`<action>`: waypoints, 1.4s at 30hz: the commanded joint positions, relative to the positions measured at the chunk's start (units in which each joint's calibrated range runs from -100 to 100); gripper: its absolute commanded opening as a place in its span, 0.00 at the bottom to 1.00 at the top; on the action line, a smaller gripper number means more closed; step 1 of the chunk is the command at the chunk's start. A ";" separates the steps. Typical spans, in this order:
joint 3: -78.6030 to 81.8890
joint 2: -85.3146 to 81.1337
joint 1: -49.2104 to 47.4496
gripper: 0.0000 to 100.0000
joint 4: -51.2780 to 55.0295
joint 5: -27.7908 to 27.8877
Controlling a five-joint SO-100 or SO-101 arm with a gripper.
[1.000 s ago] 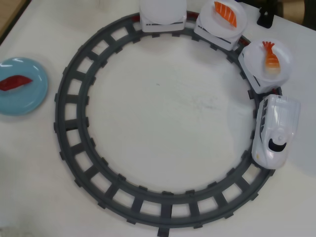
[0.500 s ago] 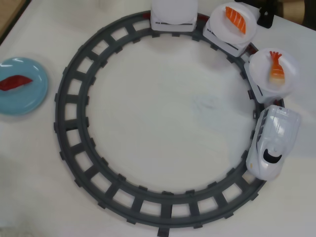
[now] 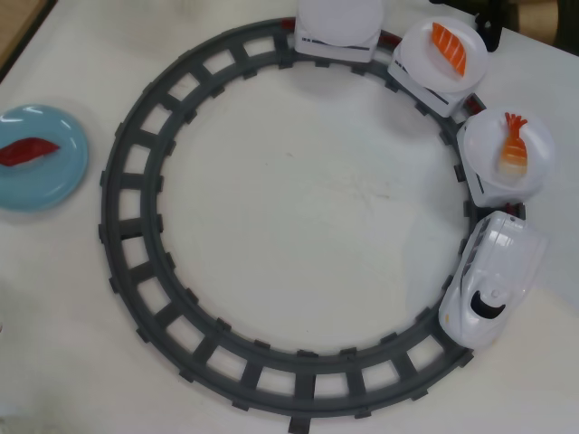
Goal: Pick up the sushi from the Shinkansen and put it on the blue dish
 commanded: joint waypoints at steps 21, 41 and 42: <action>1.03 -0.37 -0.19 0.17 -0.14 0.31; 0.76 -0.37 -0.63 0.16 0.79 0.00; 0.49 -0.37 -0.63 0.16 1.89 -0.06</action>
